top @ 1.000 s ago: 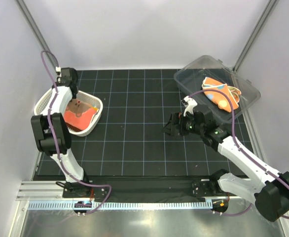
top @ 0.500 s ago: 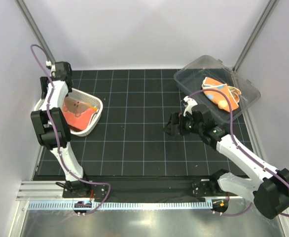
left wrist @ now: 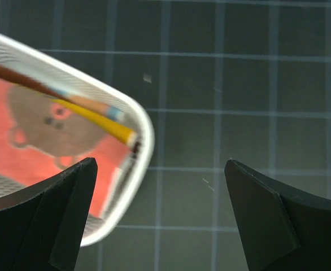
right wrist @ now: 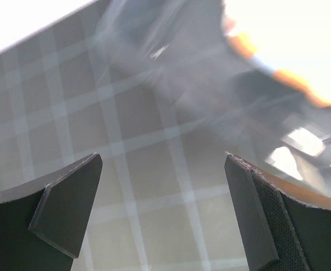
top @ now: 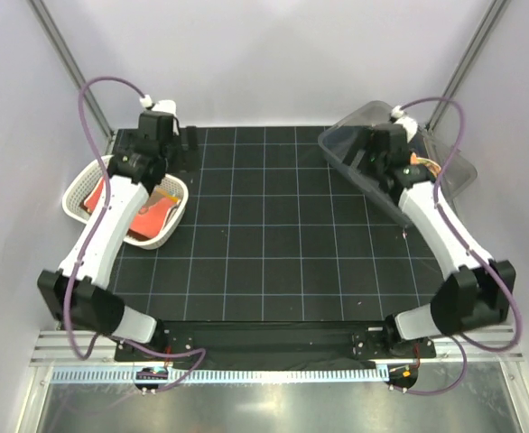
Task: Fold and stack the towels
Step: Neatly place the folded towel into the bin, then grab crumpled towel
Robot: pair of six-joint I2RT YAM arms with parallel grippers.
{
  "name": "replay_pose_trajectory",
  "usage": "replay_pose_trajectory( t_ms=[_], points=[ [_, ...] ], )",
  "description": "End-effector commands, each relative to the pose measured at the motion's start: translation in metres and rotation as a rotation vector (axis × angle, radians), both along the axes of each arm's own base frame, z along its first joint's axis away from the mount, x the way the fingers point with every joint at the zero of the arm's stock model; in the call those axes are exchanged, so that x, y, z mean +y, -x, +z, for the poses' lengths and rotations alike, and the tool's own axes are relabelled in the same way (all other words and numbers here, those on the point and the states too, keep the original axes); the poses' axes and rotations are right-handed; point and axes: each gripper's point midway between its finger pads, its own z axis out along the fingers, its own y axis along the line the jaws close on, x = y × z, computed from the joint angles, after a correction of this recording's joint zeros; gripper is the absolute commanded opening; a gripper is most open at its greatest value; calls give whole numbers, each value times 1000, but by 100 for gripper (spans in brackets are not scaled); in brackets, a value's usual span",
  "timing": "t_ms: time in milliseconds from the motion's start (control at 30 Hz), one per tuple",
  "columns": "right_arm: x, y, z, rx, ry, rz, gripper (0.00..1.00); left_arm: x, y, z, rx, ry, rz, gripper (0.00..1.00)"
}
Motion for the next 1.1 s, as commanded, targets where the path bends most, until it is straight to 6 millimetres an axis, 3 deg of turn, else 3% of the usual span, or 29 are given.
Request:
replay_pose_trajectory(
  t_ms=[0, 67, 100, 167, 200, 233, 267, 300, 333, 400, 500, 533, 567, 600, 633, 700, 733, 767, 867, 900, 933, 1000, 1033, 1067],
  points=[
    [-79, -27, -10, 69, 126, -232, 100, -71, 33, -16, 62, 151, -236, 100],
    [-106, -40, -17, 94, 156, -293, 100, -114, 61, -13, 71, 193, -394, 100],
    [-133, -43, -23, 114, 157, -347, 99, -123, 72, -24, 100, 195, -419, 99],
    [-145, -63, -48, 166, 118, -329, 99, -151, 91, -22, 92, 271, -537, 100],
    [-163, -67, -58, 189, 101, -353, 99, -153, 97, -29, 113, 284, -540, 100],
    [-170, -79, -70, 219, 92, -358, 99, -159, 104, -29, 128, 328, -554, 100],
    [-179, -79, -82, 265, 94, -382, 99, -167, 105, -26, 108, 366, -587, 99],
    [-186, -83, -87, 271, 85, -407, 99, -170, 111, -37, 129, 388, -601, 100],
    [-196, -90, -101, 288, 77, -424, 98, -174, 114, -34, 115, 411, -621, 100],
    [-205, -102, -108, 277, 81, -440, 98, -174, 113, -38, 112, 396, -624, 100],
    [-214, -123, -126, 284, 84, -426, 98, -158, 105, -50, 136, 311, -542, 100],
    [-216, -127, -132, 290, 84, -420, 98, -153, 102, -46, 124, 296, -514, 100],
    [-216, -129, -151, 325, 82, -410, 98, -148, 100, -45, 115, 275, -497, 100],
    [-217, -134, -152, 322, 81, -400, 96, -149, 100, -42, 103, 282, -504, 99],
    [-219, -135, -156, 324, 84, -390, 94, -150, 98, -38, 89, 289, -507, 100],
    [-224, -135, -162, 327, 74, -375, 73, -156, 104, -28, 80, 331, -533, 100],
    [-227, -137, -159, 316, 95, -354, 62, -159, 107, -23, 74, 348, -555, 99],
    [-228, -138, -153, 305, 113, -340, 43, -161, 109, -19, 64, 360, -569, 100],
    [-225, -141, -114, 247, 158, -262, 25, -155, 110, -2, 8, 372, -544, 100],
    [-226, -142, -82, 196, 170, -261, 9, -152, 112, 5, -15, 372, -541, 100],
    [-225, -137, -70, 197, 175, -263, 1, -150, 111, 8, -25, 363, -540, 100],
    [-219, -133, -37, 140, 165, -247, 1, -146, 111, 14, -48, 356, -524, 100],
    [-206, -129, -3, 71, 133, -206, 1, -144, 112, 17, -57, 355, -520, 99],
    [-198, -126, 12, 42, 115, -184, 1, -143, 113, 17, -53, 353, -521, 99]
  ],
)
